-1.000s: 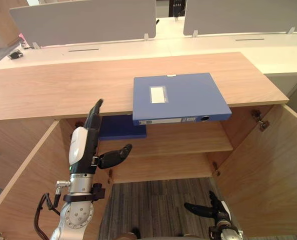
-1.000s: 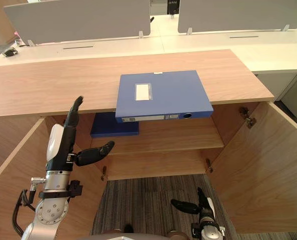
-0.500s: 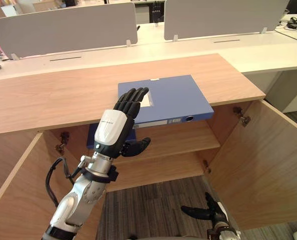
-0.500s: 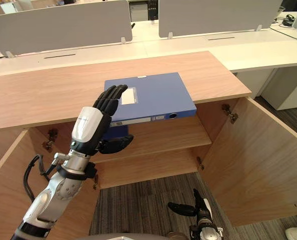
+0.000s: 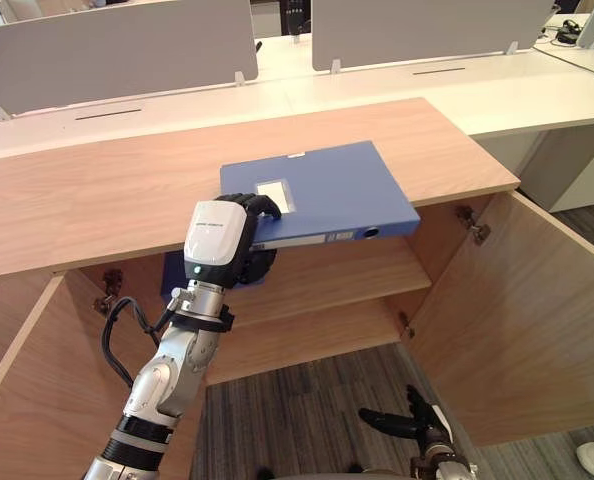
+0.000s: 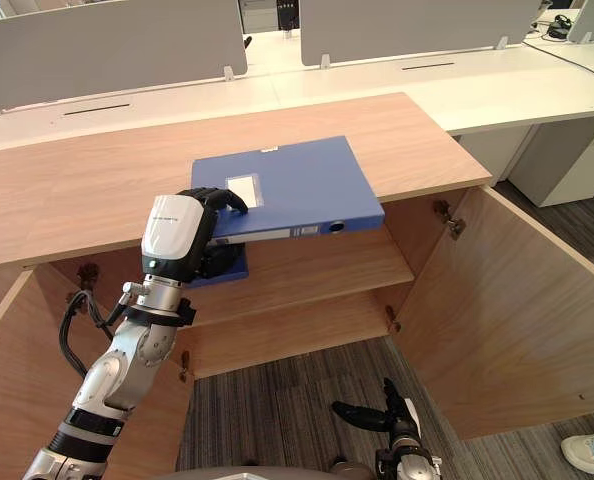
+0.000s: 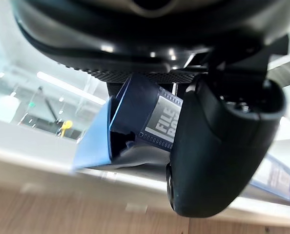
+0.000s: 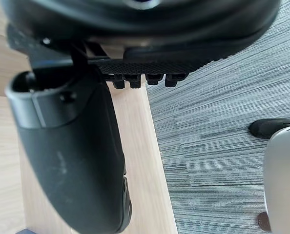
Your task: Walk over to the cabinet, pick up the folder, carry it to the office cabinet, place the folder inside the office cabinet, then close the office cabinet door
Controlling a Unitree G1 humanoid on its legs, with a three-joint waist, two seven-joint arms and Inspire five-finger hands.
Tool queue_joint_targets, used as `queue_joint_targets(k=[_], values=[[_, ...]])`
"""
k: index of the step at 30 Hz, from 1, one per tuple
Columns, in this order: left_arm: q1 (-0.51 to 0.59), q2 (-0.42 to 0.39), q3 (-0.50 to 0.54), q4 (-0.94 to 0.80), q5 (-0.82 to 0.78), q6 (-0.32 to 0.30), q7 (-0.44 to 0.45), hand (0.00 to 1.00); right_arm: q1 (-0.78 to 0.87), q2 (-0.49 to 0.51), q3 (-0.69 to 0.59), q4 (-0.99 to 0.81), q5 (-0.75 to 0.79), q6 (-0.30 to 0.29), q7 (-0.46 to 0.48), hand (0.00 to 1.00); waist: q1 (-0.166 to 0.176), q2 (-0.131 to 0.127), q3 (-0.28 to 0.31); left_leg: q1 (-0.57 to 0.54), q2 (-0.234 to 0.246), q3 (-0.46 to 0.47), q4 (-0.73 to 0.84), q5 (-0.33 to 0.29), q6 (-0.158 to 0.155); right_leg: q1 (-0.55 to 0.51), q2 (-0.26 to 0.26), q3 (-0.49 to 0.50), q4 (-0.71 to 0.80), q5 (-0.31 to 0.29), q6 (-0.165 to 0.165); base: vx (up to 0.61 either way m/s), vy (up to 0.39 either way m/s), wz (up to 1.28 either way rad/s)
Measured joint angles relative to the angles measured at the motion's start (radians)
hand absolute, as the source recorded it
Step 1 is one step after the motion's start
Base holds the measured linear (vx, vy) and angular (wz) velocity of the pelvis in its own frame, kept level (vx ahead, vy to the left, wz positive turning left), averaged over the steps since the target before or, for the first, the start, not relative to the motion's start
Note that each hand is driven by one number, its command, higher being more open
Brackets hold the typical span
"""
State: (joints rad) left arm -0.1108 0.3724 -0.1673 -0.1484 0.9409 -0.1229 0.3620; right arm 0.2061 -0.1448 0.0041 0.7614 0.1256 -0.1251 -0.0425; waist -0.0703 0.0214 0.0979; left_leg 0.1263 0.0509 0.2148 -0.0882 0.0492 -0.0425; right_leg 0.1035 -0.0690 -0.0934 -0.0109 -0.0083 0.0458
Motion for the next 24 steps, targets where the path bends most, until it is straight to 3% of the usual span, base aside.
queue_joint_targets(k=[3, 7, 13, 18, 24], values=[[0.010, -0.022, 0.000, -0.051, -0.012, -0.019, 0.000, 0.00, 0.000, 0.001, -0.003, -0.005, 0.011, 0.000, -0.001, 1.00, 0.002, 0.000, 0.000, -0.004, 0.002, 0.003, 0.000, 0.000, 0.000, -0.001, -0.003, 0.003, -0.006, 0.004, 0.001, 0.00, -0.002, -0.02], [0.080, -0.096, -0.015, -0.164, -0.158, -0.065, -0.019, 0.00, 0.001, 0.024, -0.036, -0.056, 0.053, 0.001, -0.002, 1.00, 0.003, 0.000, 0.000, -0.006, 0.002, 0.008, 0.000, -0.001, 0.000, -0.003, -0.005, 0.008, -0.006, 0.004, 0.001, 0.01, -0.002, -0.03], [0.191, -0.168, -0.040, -0.283, -0.391, -0.145, -0.097, 0.00, 0.007, 0.069, -0.087, -0.312, 0.166, -0.002, -0.018, 1.00, 0.001, 0.001, -0.001, -0.011, 0.000, 0.015, 0.000, 0.000, 0.000, -0.012, 0.004, 0.014, -0.003, 0.006, 0.002, -0.01, -0.008, -0.03], [0.323, -0.206, -0.031, -0.380, -0.794, -0.157, -0.153, 0.00, 0.038, 0.109, -0.123, -0.631, 0.256, -0.044, -0.027, 1.00, 0.006, 0.001, -0.001, -0.012, 0.001, 0.016, 0.001, -0.001, 0.000, -0.013, 0.006, 0.014, -0.003, 0.006, 0.002, 0.00, 0.000, 0.00], [0.455, -0.209, 0.022, -0.411, -1.320, -0.133, -0.329, 0.00, 0.026, 0.090, -0.120, -0.946, 0.304, -0.061, -0.014, 1.00, 0.025, 0.001, -0.001, -0.008, 0.002, 0.024, 0.001, -0.003, -0.001, -0.013, 0.007, 0.023, -0.003, 0.006, 0.002, -0.01, -0.005, -0.03]])
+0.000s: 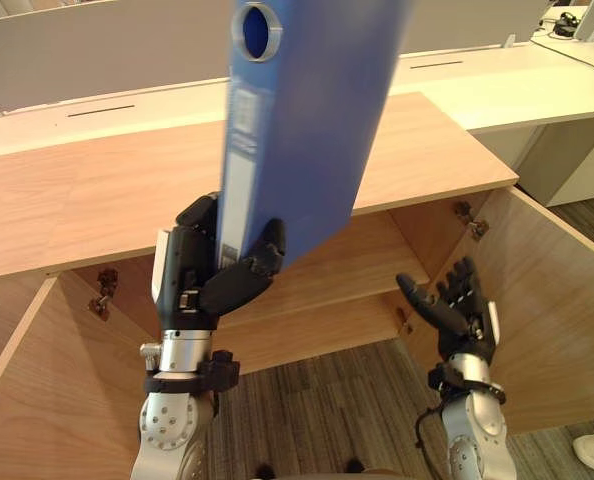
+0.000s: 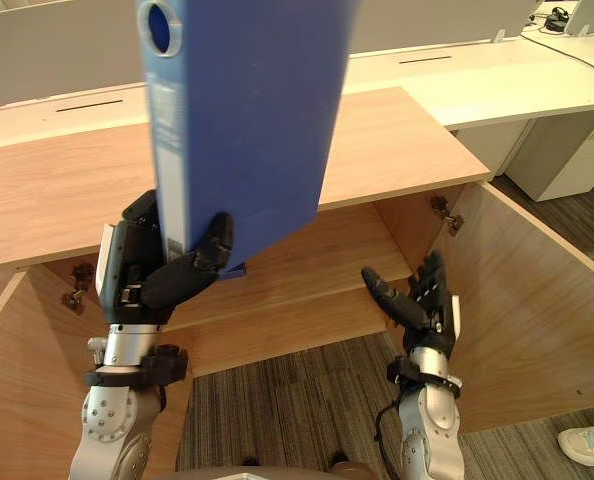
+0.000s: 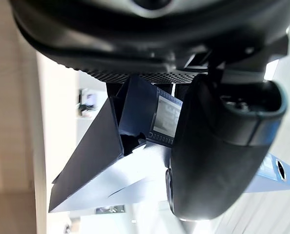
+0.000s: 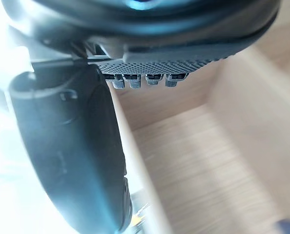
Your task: Walk over to the cabinet, pick up the folder, carry it to the office cabinet, place the folder inside the office cabinet, then close the office cabinet door
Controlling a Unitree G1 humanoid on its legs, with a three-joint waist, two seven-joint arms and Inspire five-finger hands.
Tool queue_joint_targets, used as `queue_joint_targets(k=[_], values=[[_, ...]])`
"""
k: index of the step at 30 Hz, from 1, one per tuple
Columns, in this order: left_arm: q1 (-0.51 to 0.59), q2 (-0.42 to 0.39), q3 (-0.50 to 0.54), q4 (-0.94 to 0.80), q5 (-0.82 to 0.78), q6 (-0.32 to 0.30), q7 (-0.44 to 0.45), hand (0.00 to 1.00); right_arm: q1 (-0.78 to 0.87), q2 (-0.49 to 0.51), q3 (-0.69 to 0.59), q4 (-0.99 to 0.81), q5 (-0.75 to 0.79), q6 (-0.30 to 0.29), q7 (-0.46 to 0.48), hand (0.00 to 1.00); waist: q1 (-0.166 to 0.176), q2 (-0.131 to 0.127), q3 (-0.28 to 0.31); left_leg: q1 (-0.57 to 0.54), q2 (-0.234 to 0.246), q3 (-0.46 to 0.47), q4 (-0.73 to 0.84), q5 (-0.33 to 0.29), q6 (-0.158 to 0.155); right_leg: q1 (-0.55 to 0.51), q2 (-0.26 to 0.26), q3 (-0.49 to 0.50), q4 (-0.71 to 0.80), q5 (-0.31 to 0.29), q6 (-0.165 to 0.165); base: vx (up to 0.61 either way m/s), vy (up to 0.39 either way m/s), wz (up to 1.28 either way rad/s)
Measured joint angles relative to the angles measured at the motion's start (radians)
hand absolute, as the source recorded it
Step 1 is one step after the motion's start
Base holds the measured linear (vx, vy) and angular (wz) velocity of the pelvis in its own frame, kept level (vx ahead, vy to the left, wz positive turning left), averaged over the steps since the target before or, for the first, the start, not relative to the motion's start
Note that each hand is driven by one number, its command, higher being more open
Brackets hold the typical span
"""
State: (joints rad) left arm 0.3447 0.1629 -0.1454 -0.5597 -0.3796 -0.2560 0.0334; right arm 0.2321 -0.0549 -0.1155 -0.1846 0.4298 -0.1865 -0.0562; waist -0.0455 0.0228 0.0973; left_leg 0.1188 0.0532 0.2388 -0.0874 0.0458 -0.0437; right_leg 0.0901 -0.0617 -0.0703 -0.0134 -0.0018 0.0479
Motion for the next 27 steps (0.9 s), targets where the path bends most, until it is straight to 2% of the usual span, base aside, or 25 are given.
queue_joint_targets(k=[3, 8, 13, 14, 21, 27], values=[[0.040, 0.025, -0.005, 0.000, -0.189, 0.047, -0.087, 0.00, -0.078, -0.087, 0.049, -0.063, 0.021, -0.006, 0.044, 1.00, 0.004, 0.000, 0.000, 0.002, -0.001, 0.005, 0.000, -0.001, 0.001, 0.000, -0.001, 0.005, 0.000, 0.002, 0.002, -0.02, -0.006, -0.05], [0.052, 0.092, -0.041, 0.000, -0.334, 0.095, -0.180, 0.00, -0.175, -0.181, 0.129, -0.068, 0.089, -0.014, 0.127, 1.00, 0.010, 0.000, 0.000, 0.002, -0.001, 0.005, 0.000, -0.001, 0.001, 0.000, 0.000, 0.005, 0.000, 0.002, 0.002, 0.00, 0.000, 0.00], [0.055, 0.149, -0.037, 0.001, -0.432, 0.098, -0.198, 0.00, -0.234, -0.317, 0.190, -0.039, 0.156, -0.014, 0.162, 1.00, 0.016, 0.000, 0.000, 0.002, -0.001, 0.004, 0.000, -0.002, 0.002, 0.001, -0.001, 0.004, 0.000, 0.002, 0.002, 0.00, 0.000, 0.00], [0.060, 0.167, -0.036, 0.002, -0.448, 0.098, -0.198, 0.00, -0.251, -0.346, 0.210, -0.021, 0.174, -0.014, 0.174, 0.00, 0.016, 0.001, 0.000, 0.002, -0.001, 0.002, 0.000, -0.002, 0.002, 0.002, -0.001, 0.001, 0.000, 0.002, 0.002, 0.00, -0.002, 0.03], [0.075, 0.268, -0.031, 0.052, -0.482, 0.099, -0.198, 0.00, -0.284, -0.523, 0.345, 0.062, 0.319, -0.002, 0.279, 0.00, 0.027, 0.001, -0.001, -0.003, -0.003, -0.021, 0.000, 0.002, 0.004, 0.010, -0.004, -0.020, -0.002, 0.002, 0.002, 0.00, -0.002, 0.09], [0.077, 0.317, 0.006, 0.066, -0.480, 0.098, -0.220, 0.00, -0.284, -0.567, 0.363, 0.091, 0.406, 0.025, 0.315, 0.00, 0.035, 0.001, -0.001, -0.012, -0.008, -0.042, 0.000, 0.008, 0.005, 0.013, -0.009, -0.042, -0.003, 0.001, 0.002, -0.02, -0.011, 0.11]])
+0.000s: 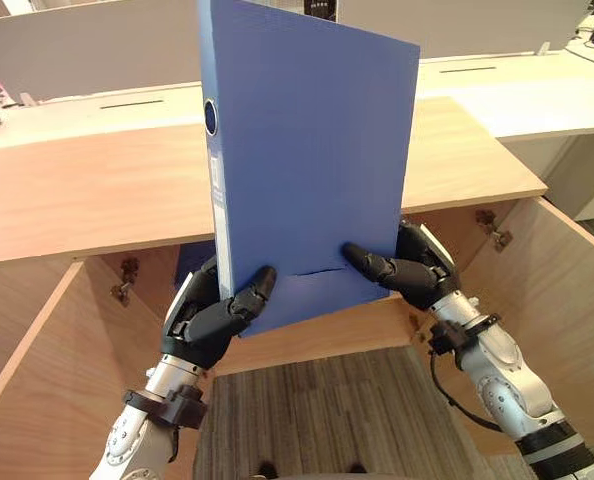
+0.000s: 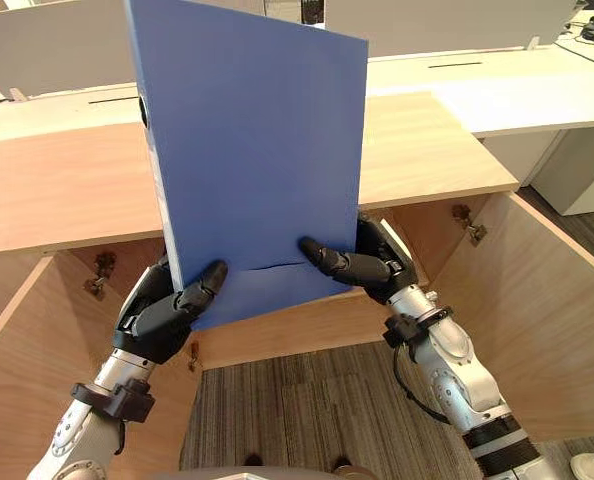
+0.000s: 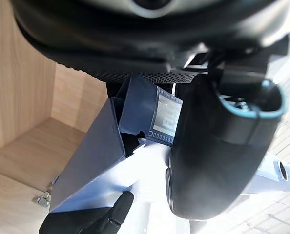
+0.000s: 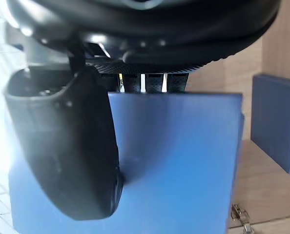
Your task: Walk over to the cabinet, pick up the folder, carry it to the office cabinet, place the folder inside the office cabinet, then close the office cabinet door
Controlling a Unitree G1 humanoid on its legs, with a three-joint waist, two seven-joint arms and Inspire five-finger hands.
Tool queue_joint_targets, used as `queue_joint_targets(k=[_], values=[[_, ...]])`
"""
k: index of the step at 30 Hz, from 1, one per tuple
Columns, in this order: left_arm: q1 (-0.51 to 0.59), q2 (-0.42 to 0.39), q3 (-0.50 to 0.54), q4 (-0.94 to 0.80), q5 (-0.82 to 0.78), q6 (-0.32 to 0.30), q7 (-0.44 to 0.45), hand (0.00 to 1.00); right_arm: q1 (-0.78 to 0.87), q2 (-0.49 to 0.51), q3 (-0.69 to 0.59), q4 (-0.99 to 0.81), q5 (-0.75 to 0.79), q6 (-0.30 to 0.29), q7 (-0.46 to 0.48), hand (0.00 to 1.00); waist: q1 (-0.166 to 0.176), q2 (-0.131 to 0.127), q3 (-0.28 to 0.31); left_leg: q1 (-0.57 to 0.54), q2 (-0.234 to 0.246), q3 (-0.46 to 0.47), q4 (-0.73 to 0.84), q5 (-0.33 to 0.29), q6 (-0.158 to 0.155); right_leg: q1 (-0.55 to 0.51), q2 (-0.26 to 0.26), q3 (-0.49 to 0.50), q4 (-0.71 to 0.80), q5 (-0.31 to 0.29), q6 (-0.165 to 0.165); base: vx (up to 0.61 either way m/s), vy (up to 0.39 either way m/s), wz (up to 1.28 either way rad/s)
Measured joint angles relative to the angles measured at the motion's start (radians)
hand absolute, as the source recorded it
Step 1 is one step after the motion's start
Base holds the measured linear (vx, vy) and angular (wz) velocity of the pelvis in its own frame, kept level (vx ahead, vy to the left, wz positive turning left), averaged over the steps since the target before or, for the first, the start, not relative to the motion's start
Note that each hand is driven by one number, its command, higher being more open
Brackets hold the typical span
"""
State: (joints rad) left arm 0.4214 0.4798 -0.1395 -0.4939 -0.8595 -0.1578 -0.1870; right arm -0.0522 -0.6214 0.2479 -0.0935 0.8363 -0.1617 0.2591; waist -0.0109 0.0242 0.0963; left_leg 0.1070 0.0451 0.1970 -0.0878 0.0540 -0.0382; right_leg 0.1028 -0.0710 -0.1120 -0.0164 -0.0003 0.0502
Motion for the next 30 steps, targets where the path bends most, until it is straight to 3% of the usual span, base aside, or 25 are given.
queue_joint_targets(k=[2, 3, 6, 9, 14, 17, 21, 25, 30], values=[[0.000, -0.001, 0.015, 0.000, 0.018, -0.002, -0.014, 0.00, 0.000, -0.001, 0.000, 0.000, 0.000, 0.000, 0.005, 0.00, 0.004, 0.000, 0.000, -0.002, -0.001, -0.002, 0.000, 0.001, 0.000, -0.001, 0.000, -0.002, 0.000, 0.000, 0.000, -0.01, -0.004, 0.02], [0.000, -0.016, 0.029, 0.000, 0.037, -0.001, -0.016, 1.00, 0.000, 0.005, 0.000, -0.005, -0.002, 0.000, 0.015, 0.00, 0.005, 0.001, -0.001, -0.003, 0.000, -0.002, 0.000, 0.001, 0.000, -0.002, 0.000, -0.002, 0.000, 0.000, 0.000, 0.00, 0.000, 0.00], [-0.006, -0.103, 0.067, 0.029, 0.087, -0.007, -0.019, 1.00, 0.005, 0.056, -0.010, -0.052, -0.039, 0.001, 0.021, 0.00, 0.008, 0.008, -0.014, -0.016, 0.000, -0.002, -0.002, 0.003, 0.000, -0.015, 0.000, -0.002, 0.000, 0.000, 0.000, 0.00, -0.005, 0.01], [-0.026, -0.232, 0.112, 0.039, 0.178, -0.028, -0.029, 1.00, 0.006, 0.171, -0.061, -0.065, -0.118, 0.004, 0.015, 0.00, 0.025, 0.009, -0.022, -0.020, 0.000, -0.009, 0.000, 0.004, 0.000, -0.016, 0.001, -0.008, 0.000, 0.000, 0.000, 0.01, -0.017, 0.06], [-0.058, -0.414, 0.252, 0.139, 0.302, -0.100, 0.024, 1.00, 0.008, 0.326, -0.097, -0.153, -0.257, 0.005, -0.031, 0.00, 0.033, 0.008, -0.024, -0.025, 0.001, -0.016, -0.002, 0.006, -0.001, -0.016, 0.001, -0.014, 0.000, 0.000, 0.000, -0.01, -0.010, 0.04], [-0.060, -0.447, 0.307, 0.236, 0.343, -0.124, 0.063, 1.00, 0.008, 0.354, -0.126, -0.156, -0.339, 0.004, -0.057, 0.00, 0.040, 0.008, -0.024, -0.025, 0.000, -0.017, -0.005, 0.006, -0.001, -0.016, 0.000, -0.016, 0.000, 0.000, 0.000, -0.01, -0.003, 0.02], [-0.065, -0.471, 0.449, 0.509, 0.392, -0.099, 0.212, 1.00, 0.009, 0.368, -0.169, -0.189, -0.365, -0.002, -0.070, 0.00, 0.036, 0.006, -0.025, -0.035, 0.003, -0.021, -0.006, 0.006, -0.001, -0.024, 0.000, -0.020, -0.002, -0.001, 0.000, -0.01, -0.002, 0.01], [-0.032, -0.470, 0.473, 0.690, 0.437, -0.065, 0.237, 1.00, 0.009, 0.364, -0.168, -0.238, -0.371, -0.031, -0.069, 0.00, 0.038, 0.000, -0.029, -0.049, 0.005, -0.023, -0.005, 0.007, -0.002, -0.037, -0.003, -0.024, -0.002, 0.000, 0.000, 0.01, -0.004, 0.02], [-0.037, -0.464, 0.465, 0.908, 0.535, -0.046, 0.228, 1.00, 0.023, 0.341, -0.073, -0.239, -0.437, -0.039, -0.069, 0.00, 0.040, -0.011, -0.036, -0.064, 0.005, -0.027, -0.005, 0.007, -0.002, -0.050, -0.006, -0.027, -0.002, 0.000, 0.000, 0.00, 0.000, 0.01]])
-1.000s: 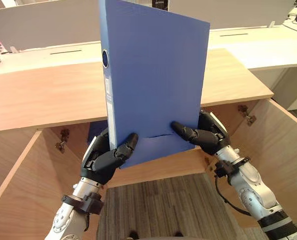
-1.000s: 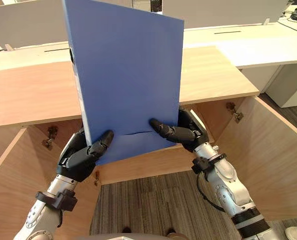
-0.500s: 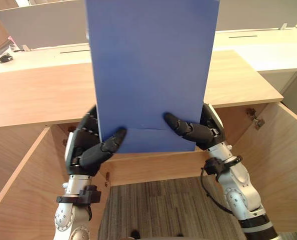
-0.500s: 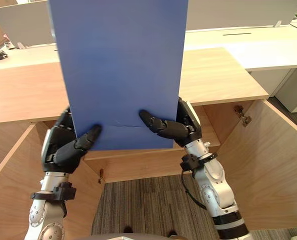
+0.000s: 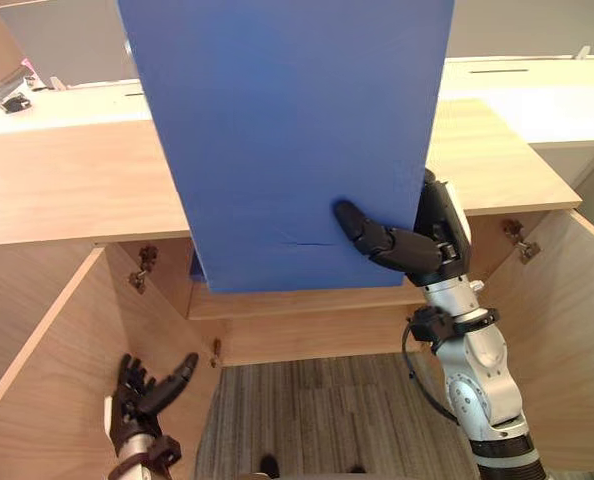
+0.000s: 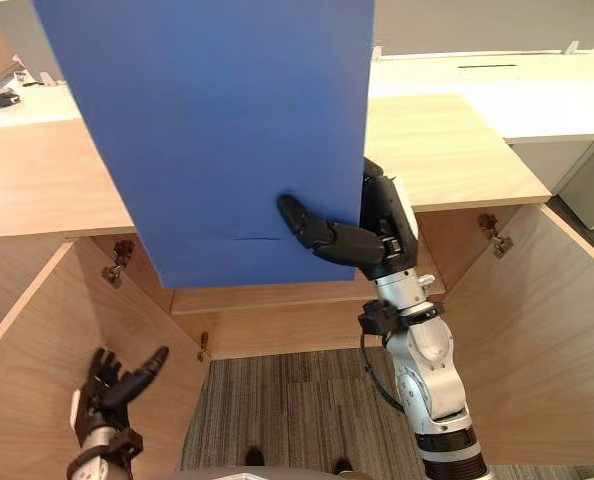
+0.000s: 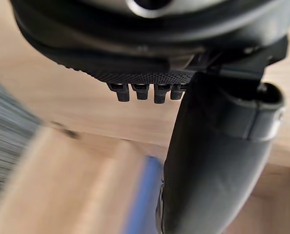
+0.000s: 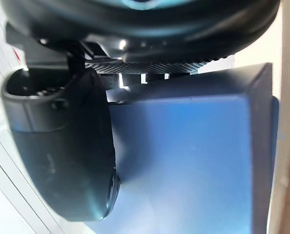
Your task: Walk over to the cabinet, pick up the folder, carry it to the office cabinet, place the folder inside the office cabinet, then close the office cabinet door
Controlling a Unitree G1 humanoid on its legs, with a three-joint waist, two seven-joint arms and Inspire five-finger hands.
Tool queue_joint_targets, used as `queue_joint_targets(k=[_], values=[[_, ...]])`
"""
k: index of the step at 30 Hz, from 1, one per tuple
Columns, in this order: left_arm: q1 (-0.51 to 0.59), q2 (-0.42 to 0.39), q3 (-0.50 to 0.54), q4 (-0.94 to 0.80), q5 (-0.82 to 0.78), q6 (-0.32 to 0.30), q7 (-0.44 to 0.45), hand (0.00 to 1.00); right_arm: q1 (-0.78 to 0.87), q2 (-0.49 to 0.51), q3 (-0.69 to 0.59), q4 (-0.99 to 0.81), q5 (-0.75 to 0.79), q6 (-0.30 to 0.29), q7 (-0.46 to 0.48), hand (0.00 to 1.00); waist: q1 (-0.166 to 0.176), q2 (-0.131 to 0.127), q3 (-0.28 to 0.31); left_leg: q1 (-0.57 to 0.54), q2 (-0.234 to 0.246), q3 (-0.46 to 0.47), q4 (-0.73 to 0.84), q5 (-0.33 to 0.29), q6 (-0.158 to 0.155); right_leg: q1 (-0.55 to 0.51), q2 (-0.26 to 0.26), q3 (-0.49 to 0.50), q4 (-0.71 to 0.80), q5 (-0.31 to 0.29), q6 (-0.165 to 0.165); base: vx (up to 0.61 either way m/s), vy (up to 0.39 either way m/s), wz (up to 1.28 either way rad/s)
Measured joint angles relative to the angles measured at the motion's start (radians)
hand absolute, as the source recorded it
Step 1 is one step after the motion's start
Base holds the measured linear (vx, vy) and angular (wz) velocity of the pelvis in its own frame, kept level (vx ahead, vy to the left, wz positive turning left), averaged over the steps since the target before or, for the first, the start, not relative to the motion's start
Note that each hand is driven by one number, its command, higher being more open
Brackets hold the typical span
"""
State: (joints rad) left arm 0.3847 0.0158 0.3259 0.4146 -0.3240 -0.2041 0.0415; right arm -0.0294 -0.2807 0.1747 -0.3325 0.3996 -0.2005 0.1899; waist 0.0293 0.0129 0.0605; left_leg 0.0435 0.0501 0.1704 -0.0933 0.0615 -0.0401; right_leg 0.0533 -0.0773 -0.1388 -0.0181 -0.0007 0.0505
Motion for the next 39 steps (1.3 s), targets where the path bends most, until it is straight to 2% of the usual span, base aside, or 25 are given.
queue_joint_targets(k=[2, 6, 9, 11, 12, 14, 16, 17, 19, 21, 22, 25, 29, 30, 34, 36, 37, 39], values=[[-0.035, 0.019, -0.001, 0.197, 0.037, 0.009, -0.003, 1.00, 0.004, -0.052, 0.100, 0.016, -0.046, -0.001, 0.001, 0.00, -0.003, -0.003, 0.000, -0.012, 0.000, 0.001, 0.001, 0.002, 0.001, -0.013, 0.000, 0.002, 0.003, 0.000, 0.000, 0.00, 0.000, 0.00], [-0.095, 0.049, -0.004, 0.402, 0.072, 0.038, -0.004, 1.00, -0.024, -0.097, 0.241, 0.093, -0.115, -0.002, 0.008, 0.00, -0.004, -0.018, 0.028, -0.075, 0.006, 0.004, 0.037, 0.005, 0.000, -0.085, 0.001, 0.008, 0.044, -0.002, -0.004, -0.04, -0.007, -0.02], [-0.190, 0.075, -0.034, 0.486, 0.090, 0.048, -0.003, 1.00, -0.145, -0.108, 0.330, 0.239, -0.234, -0.001, 0.000, 0.00, 0.002, -0.026, 0.153, -0.214, 0.022, 0.002, 0.204, -0.046, 0.005, -0.203, -0.004, 0.018, 0.164, -0.028, -0.013, -0.16, -0.022, -0.03], [-0.241, 0.085, -0.071, 0.500, 0.092, 0.048, -0.002, 1.00, -0.215, -0.107, 0.369, 0.343, -0.321, 0.009, -0.022, 0.00, 0.009, -0.011, 0.241, -0.324, 0.040, 0.002, 0.351, -0.097, 0.010, -0.299, -0.009, 0.020, 0.280, -0.064, -0.015, -0.22, 0.005, 0.01], [-0.250, 0.086, -0.078, 0.500, 0.092, 0.048, -0.002, 1.00, -0.228, -0.108, 0.374, 0.361, -0.338, 0.011, -0.028, 0.00, 0.009, -0.008, 0.260, -0.348, 0.042, 0.000, 0.383, -0.108, 0.012, -0.322, -0.010, 0.021, 0.308, -0.073, -0.015, -0.21, 0.053, -0.02], [-0.301, 0.088, -0.085, 0.493, 0.084, 0.037, -0.001, 1.00, -0.278, -0.108, 0.380, 0.410, -0.386, 0.021, -0.045, 0.00, 0.010, 0.009, 0.320, -0.471, 0.053, -0.003, 0.503, -0.148, 0.018, -0.448, -0.019, 0.025, 0.431, -0.113, -0.014, -0.25, 0.068, -0.04], [-0.345, 0.102, -0.104, 0.484, 0.085, 0.031, 0.004, 1.00, -0.323, -0.106, 0.375, 0.443, -0.386, 0.022, -0.057, 0.00, 0.009, 0.019, 0.353, -0.546, 0.054, -0.005, 0.566, -0.159, 0.024, -0.532, -0.030, 0.031, 0.509, -0.133, -0.014, -0.18, 0.038, 0.01], [-0.384, 0.116, -0.140, 0.483, 0.084, 0.025, 0.005, 1.00, -0.360, -0.093, 0.347, 0.478, -0.383, 0.026, -0.064, 0.00, 0.008, 0.031, 0.362, -0.630, 0.054, -0.012, 0.621, -0.170, 0.029, -0.619, -0.037, 0.034, 0.569, -0.147, -0.014, -0.13, 0.023, 0.05], [-0.430, 0.119, -0.163, 0.482, 0.084, 0.013, 0.004, 1.00, -0.395, -0.059, 0.279, 0.535, -0.338, 0.027, -0.079, 0.00, 0.009, 0.047, 0.381, -0.710, 0.059, -0.022, 0.684, -0.189, 0.028, -0.690, -0.042, 0.031, 0.626, -0.161, -0.013, -0.13, 0.029, 0.07], [-0.460, 0.102, -0.166, 0.442, 0.069, 0.010, 0.004, 1.00, -0.423, -0.004, 0.177, 0.558, -0.220, 0.042, -0.131, 0.00, 0.017, 0.051, 0.384, -0.814, 0.074, -0.024, 0.774, -0.214, 0.039, -0.791, -0.044, 0.033, 0.709, -0.185, -0.014, -0.12, 0.030, -0.01], [-0.463, 0.095, -0.166, 0.425, 0.069, 0.009, 0.004, 1.00, -0.436, 0.013, 0.148, 0.558, -0.188, 0.042, -0.153, 0.00, 0.017, 0.052, 0.385, -0.843, 0.077, -0.025, 0.797, -0.226, 0.033, -0.817, -0.045, 0.033, 0.730, -0.194, -0.012, -0.08, 0.025, -0.05], [-0.484, 0.089, -0.155, 0.333, 0.067, 0.007, -0.002, 1.00, -0.543, 0.091, -0.029, 0.552, -0.019, 0.035, -0.263, 0.00, 0.028, 0.052, 0.397, -0.970, 0.093, -0.028, 0.899, -0.248, 0.044, -0.946, -0.048, 0.042, 0.835, -0.220, -0.015, -0.08, 0.009, -0.04], [-0.500, 0.069, -0.136, 0.250, 0.065, 0.005, 0.030, 1.00, -0.690, 0.105, -0.192, 0.550, 0.132, -0.023, -0.404, 0.00, 0.042, 0.055, 0.406, -1.085, 0.105, -0.042, 0.980, -0.262, 0.044, -1.053, -0.049, 0.041, 0.911, -0.239, -0.020, -0.05, -0.029, 0.01], [-0.501, 0.035, -0.137, 0.159, 0.064, -0.003, 0.048, 1.00, -0.786, 0.101, -0.313, 0.552, 0.232, -0.071, -0.539, 0.00, 0.053, 0.055, 0.407, -1.145, 0.115, -0.050, 1.028, -0.273, 0.043, -1.109, -0.049, 0.037, 0.960, -0.257, -0.024, -0.03, -0.078, 0.00], [-0.502, 0.011, -0.139, 0.138, 0.060, -0.006, 0.047, 1.00, -0.793, 0.102, -0.357, 0.559, 0.279, -0.081, -0.575, 0.00, 0.059, 0.055, 0.406, -1.150, 0.124, -0.053, 1.035, -0.278, 0.038, -1.111, -0.048, 0.027, 0.963, -0.262, -0.026, -0.02, -0.055, -0.02], [-0.502, 0.012, -0.139, 0.134, 0.055, -0.006, 0.054, 1.00, -0.862, 0.094, -0.368, 0.642, 0.286, -0.090, -0.591, 0.00, 0.057, 0.055, 0.406, -1.157, 0.126, -0.054, 1.035, -0.278, 0.038, -1.119, -0.048, 0.024, 0.964, -0.261, -0.027, -0.02, -0.038, -0.02], [-0.504, 0.011, -0.148, 0.130, 0.047, -0.010, 0.072, 1.00, -0.940, 0.078, -0.368, 0.720, 0.321, -0.088, -0.619, 1.00, 0.057, 0.056, 0.406, -1.166, 0.127, -0.056, 1.036, -0.277, 0.038, -1.126, -0.048, 0.020, 0.963, -0.260, -0.027, -0.02, -0.036, 0.01], [-0.506, 0.011, -0.158, 0.119, 0.041, -0.016, 0.090, 1.00, -1.037, 0.060, -0.372, 0.806, 0.394, -0.086, -0.650, 1.00, 0.061, 0.056, 0.406, -1.183, 0.127, -0.067, 1.036, -0.274, 0.035, -1.134, -0.048, 0.008, 0.962, -0.260, -0.029, -0.01, -0.031, 0.06]])
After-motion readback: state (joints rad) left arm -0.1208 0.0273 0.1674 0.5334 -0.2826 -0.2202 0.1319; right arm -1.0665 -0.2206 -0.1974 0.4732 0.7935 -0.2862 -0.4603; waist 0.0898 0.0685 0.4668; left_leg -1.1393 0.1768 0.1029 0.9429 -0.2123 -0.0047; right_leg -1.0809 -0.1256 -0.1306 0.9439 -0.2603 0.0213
